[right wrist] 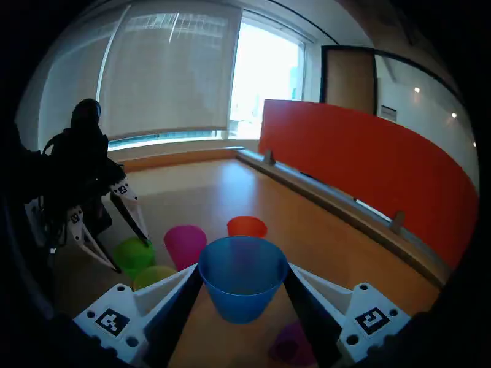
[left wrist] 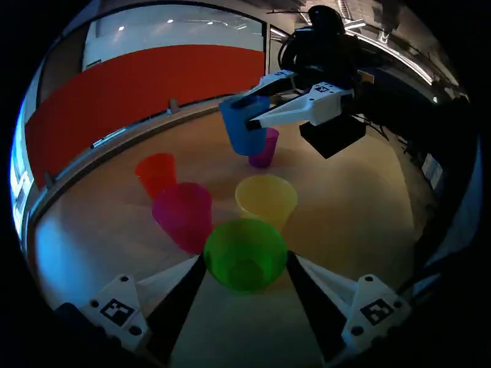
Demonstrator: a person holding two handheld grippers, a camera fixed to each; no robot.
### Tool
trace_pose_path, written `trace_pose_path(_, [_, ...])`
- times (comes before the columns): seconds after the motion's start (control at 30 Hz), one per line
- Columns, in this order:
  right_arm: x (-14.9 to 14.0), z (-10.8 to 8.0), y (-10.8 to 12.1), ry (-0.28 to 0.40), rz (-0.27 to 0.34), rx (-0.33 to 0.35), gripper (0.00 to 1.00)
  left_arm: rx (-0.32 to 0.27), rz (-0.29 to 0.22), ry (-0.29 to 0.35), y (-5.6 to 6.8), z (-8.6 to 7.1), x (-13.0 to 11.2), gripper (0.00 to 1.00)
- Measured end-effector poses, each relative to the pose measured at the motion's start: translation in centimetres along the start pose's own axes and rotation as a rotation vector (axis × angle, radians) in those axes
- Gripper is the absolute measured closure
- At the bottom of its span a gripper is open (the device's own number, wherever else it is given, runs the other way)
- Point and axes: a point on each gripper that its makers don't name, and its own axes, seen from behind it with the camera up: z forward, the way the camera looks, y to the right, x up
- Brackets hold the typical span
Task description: Pour water
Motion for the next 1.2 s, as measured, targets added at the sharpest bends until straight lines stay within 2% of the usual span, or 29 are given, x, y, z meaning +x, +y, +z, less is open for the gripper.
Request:
trace_pose_path(0.2, [-1.8,0.5,-0.3,-0.027,0.019,0.003,0.07,0.012,-0.013,-0.011,-0.4,0.2,-0.5,0.0])
trace_pose_path(0.73, [-6.1,1.7,-1.4,-0.096,0.058,0.02,0.07,0.02,0.001,-0.04,-0.5,-0.6,-1.5,0.0])
trace_pose_path(1.2, [-8.2,2.1,-2.2,-0.122,0.082,0.025,0.07,0.045,-0.001,-0.039,-0.5,-1.4,-1.8,0.0])
